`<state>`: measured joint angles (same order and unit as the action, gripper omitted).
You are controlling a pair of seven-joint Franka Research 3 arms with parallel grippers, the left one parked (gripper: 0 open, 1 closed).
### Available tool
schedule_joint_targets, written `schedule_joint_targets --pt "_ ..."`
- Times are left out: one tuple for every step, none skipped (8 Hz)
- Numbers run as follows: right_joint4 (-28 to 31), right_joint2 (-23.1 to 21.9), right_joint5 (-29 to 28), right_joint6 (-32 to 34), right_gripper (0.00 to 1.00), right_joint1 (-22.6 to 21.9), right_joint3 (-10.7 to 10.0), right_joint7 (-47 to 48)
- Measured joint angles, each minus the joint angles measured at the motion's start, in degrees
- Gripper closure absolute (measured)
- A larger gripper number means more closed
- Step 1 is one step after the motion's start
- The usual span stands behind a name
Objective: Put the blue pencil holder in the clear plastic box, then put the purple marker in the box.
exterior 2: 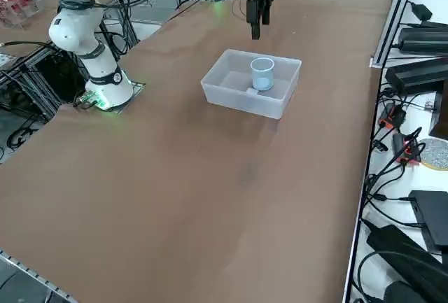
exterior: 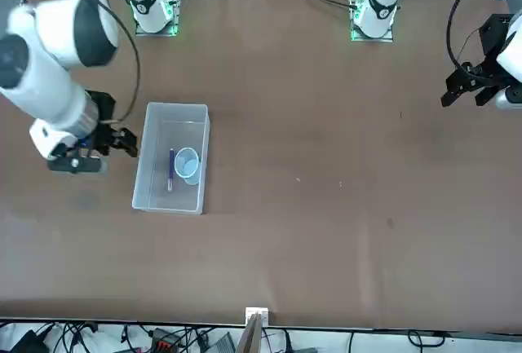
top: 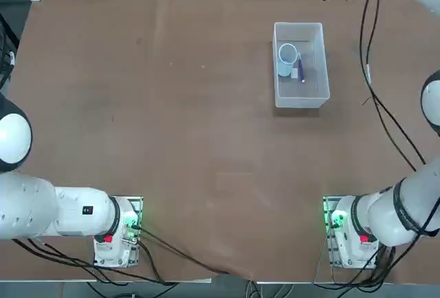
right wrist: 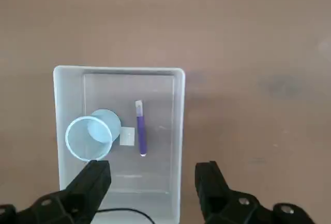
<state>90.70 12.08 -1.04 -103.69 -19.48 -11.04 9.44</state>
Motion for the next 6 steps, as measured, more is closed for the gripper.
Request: schedule_joint_targets --pt "-1.3 -0.9 0.0 1.9 0.00 0.6 -0.3 -0.6" --pt "-2.7 -1.6 0.1 4.0 0.00 0.9 -0.9 -2.0" --pt "-4.3 -1.9 0.1 6.4 0.00 1.1 -1.8 -4.7" --pt "-6.0 -2.1 0.1 9.0 0.00 1.2 -3.1 -7.8" --pt "-7.6 -2.2 0.1 11.2 0.00 1.4 -4.4 -9.8" --pt "-8.8 -2.2 0.1 12.2 0.00 1.5 -5.2 -10.4"
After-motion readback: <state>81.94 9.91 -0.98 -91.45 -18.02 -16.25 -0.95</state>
